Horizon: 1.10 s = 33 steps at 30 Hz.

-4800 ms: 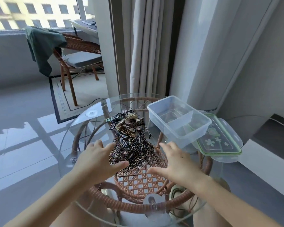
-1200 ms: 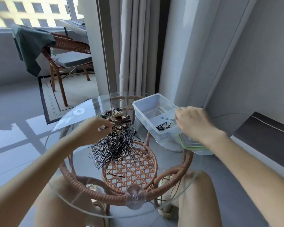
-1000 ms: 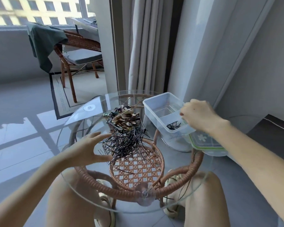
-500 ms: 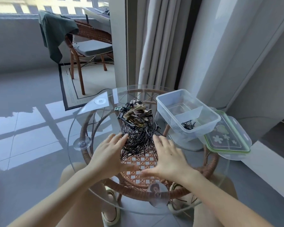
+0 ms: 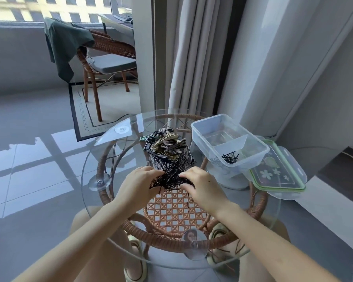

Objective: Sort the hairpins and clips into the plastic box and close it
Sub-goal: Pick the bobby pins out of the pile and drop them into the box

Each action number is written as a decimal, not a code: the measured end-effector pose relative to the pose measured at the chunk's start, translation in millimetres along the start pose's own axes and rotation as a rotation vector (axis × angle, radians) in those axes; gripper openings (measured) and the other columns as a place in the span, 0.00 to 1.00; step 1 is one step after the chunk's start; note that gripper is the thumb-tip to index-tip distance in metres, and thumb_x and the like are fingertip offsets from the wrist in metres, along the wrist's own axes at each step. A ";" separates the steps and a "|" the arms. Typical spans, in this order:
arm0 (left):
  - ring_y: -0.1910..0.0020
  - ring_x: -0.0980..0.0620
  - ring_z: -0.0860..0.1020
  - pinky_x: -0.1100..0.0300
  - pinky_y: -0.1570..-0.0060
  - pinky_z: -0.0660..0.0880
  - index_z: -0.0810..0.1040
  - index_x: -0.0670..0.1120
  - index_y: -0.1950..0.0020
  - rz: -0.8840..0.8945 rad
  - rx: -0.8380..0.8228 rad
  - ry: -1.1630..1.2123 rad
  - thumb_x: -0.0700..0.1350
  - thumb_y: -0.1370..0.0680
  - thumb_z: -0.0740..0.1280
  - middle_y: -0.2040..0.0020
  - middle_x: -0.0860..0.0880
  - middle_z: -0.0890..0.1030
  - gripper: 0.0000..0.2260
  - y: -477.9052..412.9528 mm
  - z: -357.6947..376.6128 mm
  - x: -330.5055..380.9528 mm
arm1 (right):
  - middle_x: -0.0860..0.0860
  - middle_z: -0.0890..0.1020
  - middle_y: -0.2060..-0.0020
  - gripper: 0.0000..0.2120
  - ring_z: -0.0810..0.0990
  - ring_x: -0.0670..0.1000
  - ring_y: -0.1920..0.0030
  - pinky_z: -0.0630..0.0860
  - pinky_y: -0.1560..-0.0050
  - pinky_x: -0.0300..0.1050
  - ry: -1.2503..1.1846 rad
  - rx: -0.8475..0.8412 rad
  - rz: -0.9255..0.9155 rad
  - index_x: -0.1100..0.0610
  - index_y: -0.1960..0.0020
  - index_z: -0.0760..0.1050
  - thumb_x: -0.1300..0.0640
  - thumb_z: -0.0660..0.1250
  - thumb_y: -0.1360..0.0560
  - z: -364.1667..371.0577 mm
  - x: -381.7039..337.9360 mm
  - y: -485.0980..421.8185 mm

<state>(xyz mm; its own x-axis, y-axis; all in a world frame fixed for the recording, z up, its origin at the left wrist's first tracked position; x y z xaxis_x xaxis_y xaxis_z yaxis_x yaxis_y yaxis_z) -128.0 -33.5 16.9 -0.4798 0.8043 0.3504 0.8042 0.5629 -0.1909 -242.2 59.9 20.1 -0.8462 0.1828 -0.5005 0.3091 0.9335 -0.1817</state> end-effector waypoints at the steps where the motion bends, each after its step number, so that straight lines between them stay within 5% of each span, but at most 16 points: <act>1: 0.47 0.52 0.77 0.58 0.43 0.74 0.74 0.51 0.35 -0.004 -0.003 0.013 0.49 0.28 0.69 0.44 0.50 0.80 0.21 0.5 -1.1 0.3 | 0.54 0.80 0.46 0.13 0.78 0.53 0.46 0.73 0.43 0.46 -0.019 0.013 -0.003 0.57 0.41 0.77 0.59 0.67 0.26 -3.2 0.4 1.0; 10: 0.53 0.53 0.80 0.60 0.46 0.77 0.78 0.49 0.40 -0.036 -0.042 0.072 0.44 0.28 0.70 0.47 0.49 0.83 0.16 -1.4 -7.0 3.3 | 0.47 0.83 0.58 0.08 0.77 0.38 0.60 0.69 0.58 0.21 -0.108 0.094 0.030 0.57 0.50 0.82 0.61 0.70 0.28 -59.6 0.4 6.7; 14: 0.53 0.54 0.79 0.62 0.48 0.77 0.76 0.50 0.39 -0.059 -0.112 0.062 0.42 0.29 0.71 0.47 0.50 0.81 0.18 -4.6 -2.2 -0.3 | 0.38 0.79 0.77 0.05 0.76 0.36 0.75 0.69 0.69 0.24 -0.275 0.106 0.101 0.56 0.55 0.82 0.63 0.70 0.30 -99.7 9.3 6.3; 20: 0.55 0.57 0.76 0.69 0.58 0.74 0.73 0.50 0.38 -0.189 -0.281 0.260 0.37 0.30 0.66 0.53 0.53 0.78 0.21 -8.0 1.1 -10.1 | 0.47 0.78 0.80 0.04 0.72 0.46 0.80 0.72 0.75 0.36 -0.262 0.050 0.220 0.58 0.56 0.81 0.64 0.70 0.30 -159.8 48.2 -5.9; 24: 0.58 0.56 0.77 0.72 0.64 0.69 0.74 0.45 0.41 -0.253 -0.223 0.196 0.47 0.23 0.61 0.50 0.49 0.81 0.12 -15.2 -0.8 -8.3 | 0.48 0.78 0.79 0.05 0.73 0.47 0.78 0.71 0.74 0.36 -0.090 -0.155 0.291 0.57 0.60 0.82 0.65 0.70 0.31 -158.8 71.8 -28.5; 28: 0.56 0.51 0.76 0.62 0.59 0.73 0.73 0.44 0.47 -0.266 -0.191 -0.005 0.61 0.28 0.65 0.55 0.50 0.77 0.21 -18.5 2.4 -4.2 | 0.51 0.82 0.71 0.06 0.73 0.48 0.74 0.68 0.75 0.38 0.084 -0.438 0.313 0.55 0.61 0.82 0.65 0.70 0.32 -124.1 80.1 -47.4; 33: 0.56 0.51 0.75 0.62 0.60 0.72 0.75 0.43 0.51 -0.244 -0.209 -0.110 0.52 0.32 0.72 0.54 0.49 0.78 0.17 -22.1 8.0 1.6 | 0.51 0.83 0.56 0.09 0.77 0.49 0.63 0.71 0.67 0.39 0.362 -0.438 0.293 0.50 0.52 0.81 0.57 0.70 0.31 -111.1 79.4 -59.6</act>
<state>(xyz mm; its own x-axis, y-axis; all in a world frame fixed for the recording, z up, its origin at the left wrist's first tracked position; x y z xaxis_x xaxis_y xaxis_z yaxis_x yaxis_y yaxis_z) -149.3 -43.2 14.4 -0.6929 0.6727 0.2594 0.7100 0.6993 0.0829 -376.0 53.1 85.2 -0.8705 0.4704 -0.1451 0.4085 0.8547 0.3203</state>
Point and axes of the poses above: each hand's wrist, its own y-axis away from the middle knuckle, its own z-axis out of the palm, x = y × z, the point moved 7 cm from there along -y, towards the middle knuckle
